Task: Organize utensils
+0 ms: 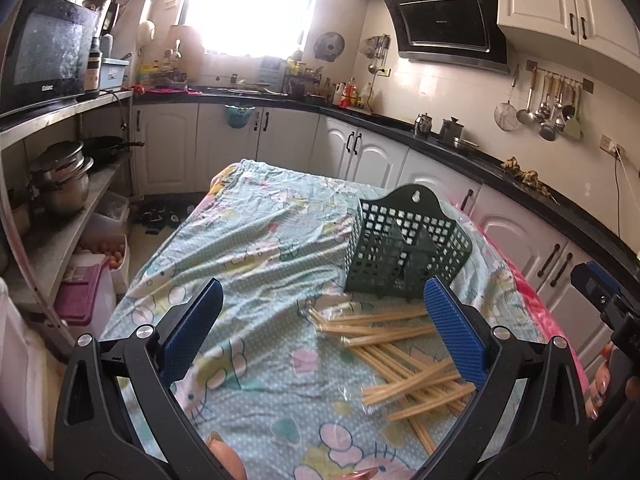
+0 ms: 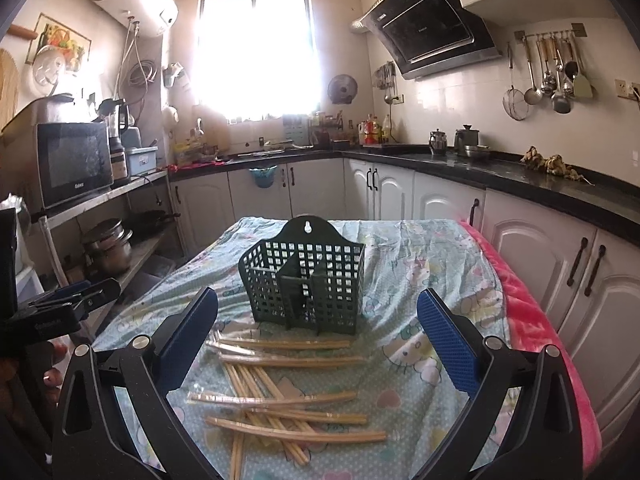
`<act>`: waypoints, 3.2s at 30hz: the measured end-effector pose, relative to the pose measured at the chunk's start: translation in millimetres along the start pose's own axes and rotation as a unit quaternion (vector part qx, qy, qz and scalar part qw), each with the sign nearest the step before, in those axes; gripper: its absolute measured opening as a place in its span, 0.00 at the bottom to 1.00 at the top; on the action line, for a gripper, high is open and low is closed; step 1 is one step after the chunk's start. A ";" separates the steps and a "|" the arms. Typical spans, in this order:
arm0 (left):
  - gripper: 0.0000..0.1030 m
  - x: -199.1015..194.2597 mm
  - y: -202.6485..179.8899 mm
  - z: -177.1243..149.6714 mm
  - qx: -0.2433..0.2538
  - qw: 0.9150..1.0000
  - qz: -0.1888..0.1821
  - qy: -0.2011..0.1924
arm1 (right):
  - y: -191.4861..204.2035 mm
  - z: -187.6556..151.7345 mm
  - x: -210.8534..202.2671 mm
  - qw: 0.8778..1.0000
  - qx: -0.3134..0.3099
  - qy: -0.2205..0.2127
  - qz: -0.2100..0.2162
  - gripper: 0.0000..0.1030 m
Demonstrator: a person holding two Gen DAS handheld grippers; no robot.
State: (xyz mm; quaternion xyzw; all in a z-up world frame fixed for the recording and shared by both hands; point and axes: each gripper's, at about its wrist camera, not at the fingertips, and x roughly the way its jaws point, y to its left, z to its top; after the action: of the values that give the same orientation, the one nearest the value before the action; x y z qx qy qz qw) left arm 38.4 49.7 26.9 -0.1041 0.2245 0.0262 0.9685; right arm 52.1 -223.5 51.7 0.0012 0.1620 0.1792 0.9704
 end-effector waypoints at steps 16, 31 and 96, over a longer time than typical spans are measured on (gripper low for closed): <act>0.90 51.6 -7.3 38.8 -0.006 1.000 -0.012 0.020 | -32.8 21.4 63.0 0.999 0.009 0.052 -0.012 0.94; 0.88 106.5 57.6 7.0 -0.070 0.990 -0.017 0.119 | -70.5 -32.1 102.3 0.989 0.026 0.138 -0.049 0.94; 0.06 117.6 44.5 -27.4 -0.123 0.973 -0.140 0.137 | -93.9 -80.0 168.1 0.953 0.126 0.275 0.034 0.44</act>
State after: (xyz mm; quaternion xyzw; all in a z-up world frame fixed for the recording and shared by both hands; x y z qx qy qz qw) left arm 127.9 87.9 -57.4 -0.2553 0.3337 -0.0967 0.9023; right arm 208.0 -257.3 -82.6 0.0799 0.4433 0.1839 0.8737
